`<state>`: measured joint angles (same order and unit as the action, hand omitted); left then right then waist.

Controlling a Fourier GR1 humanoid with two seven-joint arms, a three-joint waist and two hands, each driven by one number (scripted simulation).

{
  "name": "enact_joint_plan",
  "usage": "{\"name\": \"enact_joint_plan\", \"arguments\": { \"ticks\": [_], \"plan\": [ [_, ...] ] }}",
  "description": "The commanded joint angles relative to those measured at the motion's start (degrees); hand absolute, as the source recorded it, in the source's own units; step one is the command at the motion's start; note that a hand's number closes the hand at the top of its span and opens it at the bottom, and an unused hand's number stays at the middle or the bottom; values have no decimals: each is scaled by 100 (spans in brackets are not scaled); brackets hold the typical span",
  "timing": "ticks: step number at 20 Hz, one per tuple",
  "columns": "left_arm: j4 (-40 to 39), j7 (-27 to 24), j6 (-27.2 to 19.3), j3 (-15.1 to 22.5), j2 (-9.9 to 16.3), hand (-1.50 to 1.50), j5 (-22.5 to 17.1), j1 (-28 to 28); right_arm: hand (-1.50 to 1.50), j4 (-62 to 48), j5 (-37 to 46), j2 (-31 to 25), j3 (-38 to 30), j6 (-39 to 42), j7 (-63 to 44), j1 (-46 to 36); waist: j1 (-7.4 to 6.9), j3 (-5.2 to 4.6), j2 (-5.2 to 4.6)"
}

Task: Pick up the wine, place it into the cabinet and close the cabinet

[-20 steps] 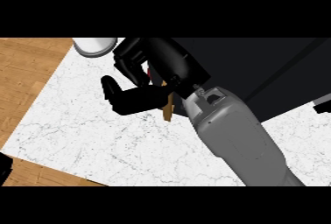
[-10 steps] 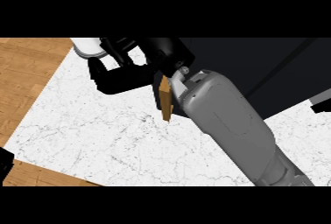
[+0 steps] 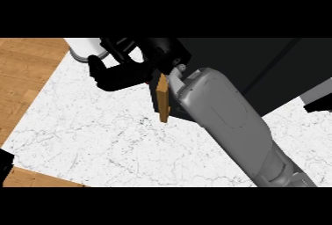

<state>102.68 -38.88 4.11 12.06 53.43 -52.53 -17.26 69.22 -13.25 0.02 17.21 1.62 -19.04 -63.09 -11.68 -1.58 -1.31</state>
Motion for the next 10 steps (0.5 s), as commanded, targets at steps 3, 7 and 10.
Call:
{"name": "enact_joint_plan", "arguments": {
  "ticks": [3,7,10],
  "plan": [
    [-43,-18,4,2,-54,150,-13,-27,150,-1025,-22,-639,-689,-64,348,198,276,131,-384],
    [-68,-42,-41,-64,-30,150,13,-53,150,-1135,-67,-736,-659,137,581,282,326,135,-391],
    [-98,-38,-47,-61,-51,150,24,-2,150,-1209,-85,-697,-638,235,795,249,427,128,-387]
  ]
}}
